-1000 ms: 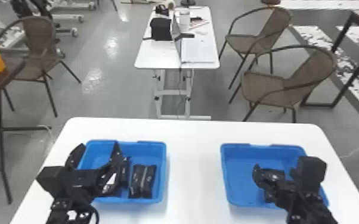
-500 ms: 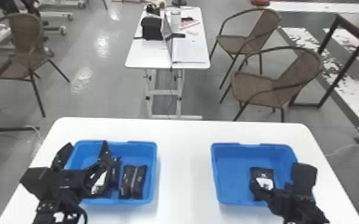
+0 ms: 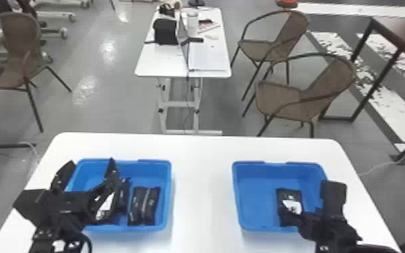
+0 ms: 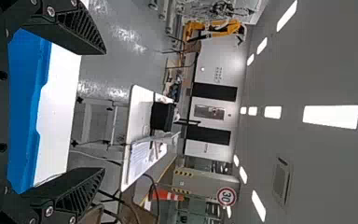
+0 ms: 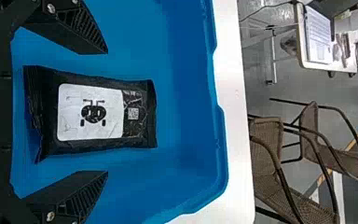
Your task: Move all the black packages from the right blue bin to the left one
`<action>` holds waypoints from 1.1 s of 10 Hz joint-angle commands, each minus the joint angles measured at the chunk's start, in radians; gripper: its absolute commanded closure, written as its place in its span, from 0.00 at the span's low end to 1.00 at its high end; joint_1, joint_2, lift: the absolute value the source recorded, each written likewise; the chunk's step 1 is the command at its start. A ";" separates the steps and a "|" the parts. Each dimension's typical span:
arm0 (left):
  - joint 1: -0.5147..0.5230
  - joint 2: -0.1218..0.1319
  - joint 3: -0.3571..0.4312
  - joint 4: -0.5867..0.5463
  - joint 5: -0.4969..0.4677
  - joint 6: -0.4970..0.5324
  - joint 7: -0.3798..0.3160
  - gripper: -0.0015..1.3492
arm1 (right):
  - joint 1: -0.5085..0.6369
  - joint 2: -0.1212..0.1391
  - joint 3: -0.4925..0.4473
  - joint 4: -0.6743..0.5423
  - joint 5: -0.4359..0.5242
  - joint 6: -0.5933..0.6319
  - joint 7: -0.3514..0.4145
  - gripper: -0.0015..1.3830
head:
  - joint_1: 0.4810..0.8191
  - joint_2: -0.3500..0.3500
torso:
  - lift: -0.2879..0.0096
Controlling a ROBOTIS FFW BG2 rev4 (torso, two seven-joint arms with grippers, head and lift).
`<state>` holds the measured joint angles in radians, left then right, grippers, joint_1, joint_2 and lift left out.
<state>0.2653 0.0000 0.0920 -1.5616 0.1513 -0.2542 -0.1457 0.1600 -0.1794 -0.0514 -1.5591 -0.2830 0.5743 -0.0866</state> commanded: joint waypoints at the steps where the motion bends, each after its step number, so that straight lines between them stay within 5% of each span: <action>1: 0.000 -0.003 0.002 0.000 0.001 0.001 0.000 0.11 | -0.010 0.000 -0.004 0.030 0.007 0.010 0.002 0.07 | 0.63 0.41 | 0.97; 11: 0.002 -0.003 0.002 0.000 -0.001 -0.007 0.000 0.11 | -0.108 -0.011 -0.007 0.266 0.087 -0.126 0.194 0.13 | 0.63 0.40 | 0.97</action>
<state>0.2669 0.0000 0.0939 -1.5615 0.1503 -0.2608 -0.1457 0.0564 -0.1916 -0.0596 -1.2975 -0.2001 0.4500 0.1085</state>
